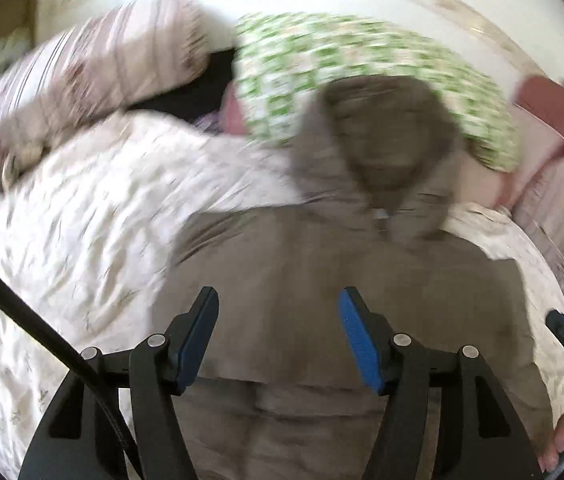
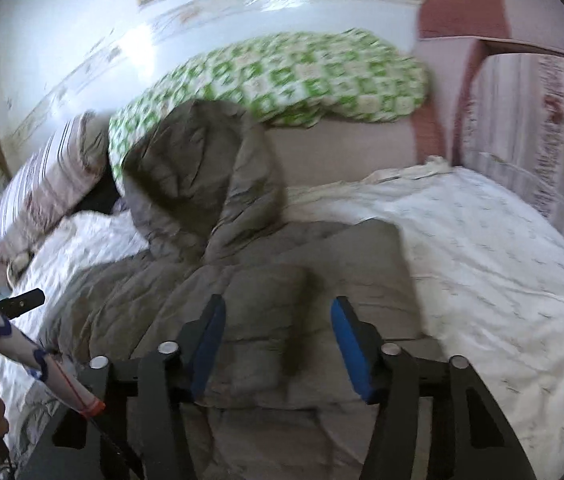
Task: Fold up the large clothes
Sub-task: 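Release the sleeve and press the folded jacket flat with both tools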
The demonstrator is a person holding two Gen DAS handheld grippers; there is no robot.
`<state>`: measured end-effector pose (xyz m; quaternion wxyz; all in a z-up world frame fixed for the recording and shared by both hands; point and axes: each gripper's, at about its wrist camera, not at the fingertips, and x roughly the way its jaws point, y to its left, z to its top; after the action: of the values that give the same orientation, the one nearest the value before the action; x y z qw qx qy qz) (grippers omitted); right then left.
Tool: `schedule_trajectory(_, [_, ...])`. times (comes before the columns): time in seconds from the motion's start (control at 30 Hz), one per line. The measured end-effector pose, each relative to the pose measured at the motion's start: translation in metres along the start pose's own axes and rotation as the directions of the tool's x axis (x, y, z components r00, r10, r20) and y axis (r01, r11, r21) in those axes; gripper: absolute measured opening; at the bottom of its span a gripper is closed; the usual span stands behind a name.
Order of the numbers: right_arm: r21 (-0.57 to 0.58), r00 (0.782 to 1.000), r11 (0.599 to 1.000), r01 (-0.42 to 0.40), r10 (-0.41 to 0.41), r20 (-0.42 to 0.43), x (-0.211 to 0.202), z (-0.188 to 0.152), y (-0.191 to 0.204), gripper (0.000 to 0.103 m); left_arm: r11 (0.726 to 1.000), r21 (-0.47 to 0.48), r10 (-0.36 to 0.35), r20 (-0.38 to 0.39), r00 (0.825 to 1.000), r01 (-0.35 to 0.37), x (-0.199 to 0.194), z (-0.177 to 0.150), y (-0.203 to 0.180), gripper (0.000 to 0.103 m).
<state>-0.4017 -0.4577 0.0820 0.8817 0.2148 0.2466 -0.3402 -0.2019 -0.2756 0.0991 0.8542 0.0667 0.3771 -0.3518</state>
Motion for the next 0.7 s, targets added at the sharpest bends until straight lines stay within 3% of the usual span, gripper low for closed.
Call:
schedule_trajectory(0.1, [-0.016, 0.999, 1.0, 0.007, -0.008, -0.052, 0.026, -0.004, 0.013, 0.05, 1.0, -0.02, 0.015, -0.034, 0.999, -0.016, 0.026, -0.008, 0.022, 0.062])
schedule_trajectory(0.4, [-0.088, 0.967, 0.991, 0.097, -0.115, -0.227, 0.089, -0.029, 0.022, 0.052, 0.999, -0.028, 0.04, -0.14, 0.989, -0.045, 0.069, -0.026, 0.034, 0.068])
schedule_trajectory(0.57, [-0.05, 0.965, 0.995, 0.085, -0.094, -0.244, 0.092, -0.03, 0.013, 0.055, 0.997, -0.012, 0.069, -0.128, 0.989, -0.071, 0.072, -0.023, 0.032, 0.07])
schedule_trajectory(0.7, [-0.035, 0.977, 0.994, 0.101, -0.105, -0.187, 0.071, -0.019, 0.018, 0.055, 0.995, 0.035, 0.097, -0.015, 0.995, -0.097, 0.043, -0.016, 0.015, 0.064])
